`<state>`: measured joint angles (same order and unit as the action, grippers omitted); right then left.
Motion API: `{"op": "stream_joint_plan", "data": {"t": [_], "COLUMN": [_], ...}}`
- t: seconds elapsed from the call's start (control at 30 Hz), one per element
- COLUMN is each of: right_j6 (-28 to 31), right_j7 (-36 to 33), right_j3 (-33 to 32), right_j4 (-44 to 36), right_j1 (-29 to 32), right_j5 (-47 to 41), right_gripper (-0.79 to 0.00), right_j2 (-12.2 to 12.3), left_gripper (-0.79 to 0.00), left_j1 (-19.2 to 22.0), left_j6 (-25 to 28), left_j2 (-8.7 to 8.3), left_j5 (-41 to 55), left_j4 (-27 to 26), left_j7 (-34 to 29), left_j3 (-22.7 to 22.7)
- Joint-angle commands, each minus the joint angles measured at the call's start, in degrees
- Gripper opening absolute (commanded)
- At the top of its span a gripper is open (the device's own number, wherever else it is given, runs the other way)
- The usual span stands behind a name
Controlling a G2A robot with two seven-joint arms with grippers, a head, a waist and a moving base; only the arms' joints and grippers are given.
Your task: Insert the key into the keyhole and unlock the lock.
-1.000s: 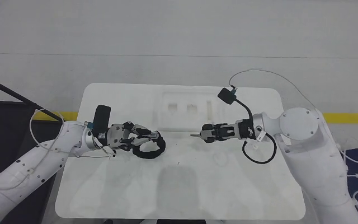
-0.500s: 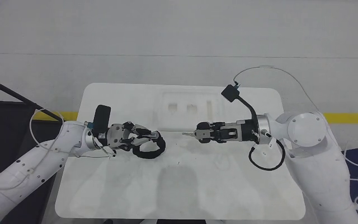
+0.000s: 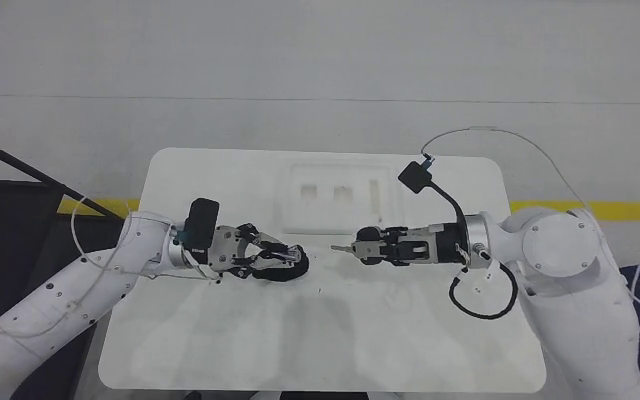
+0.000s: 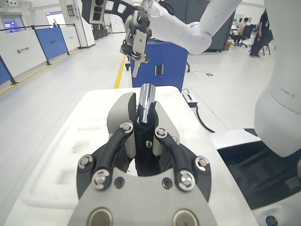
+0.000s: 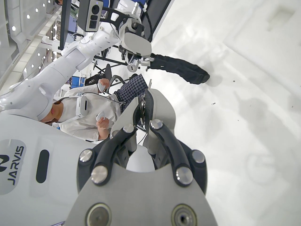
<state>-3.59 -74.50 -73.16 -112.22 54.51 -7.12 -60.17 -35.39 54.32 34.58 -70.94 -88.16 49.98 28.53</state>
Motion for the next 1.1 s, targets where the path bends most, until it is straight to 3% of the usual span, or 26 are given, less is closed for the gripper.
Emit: {"op": "stream_joint_plan", "data": {"t": [0.0,0.27,0.47,0.6,0.83,1.07], "right_j6": [-0.4,-0.6,-0.3,0.1,0.1,0.1], "right_j7": [-0.5,-0.6,0.1,0.6,-0.5,-0.9], "right_j3": [-0.3,0.1,1.7,2.7,1.0,0.3], "right_j4": [-1.5,-4.9,-5.8,-6.0,-7.4,-6.2], "right_j1": [0.5,2.1,2.4,2.4,1.8,2.4], "right_j5": [0.0,-0.1,0.8,0.5,-1.2,-1.3], "right_gripper": [-0.785,-0.785,-0.785,-0.785,-0.785,-0.785], "right_j2": [0.2,0.7,0.9,1.0,1.5,2.0], "left_gripper": [-0.785,-0.785,-0.785,-0.785,-0.785,-0.785], "left_j1": [0.6,3.7,6.5,8.8,12.0,11.0], "left_j6": [-0.6,-5.7,-8.8,-10.1,-11.1,-12.1], "left_j2": [0.97,4.63,6.19,5.89,3.5,3.23], "left_j5": [-2.1,-6.6,-5.8,-4.6,-2.0,1.0], "left_j4": [0.5,3.5,5.7,5.1,2.0,5.7], "left_j7": [0.6,5.7,8.8,10.1,11.1,12.1], "left_j3": [-0.7,-5.5,-9.9,-12.3,-16.0,-18.8]}}
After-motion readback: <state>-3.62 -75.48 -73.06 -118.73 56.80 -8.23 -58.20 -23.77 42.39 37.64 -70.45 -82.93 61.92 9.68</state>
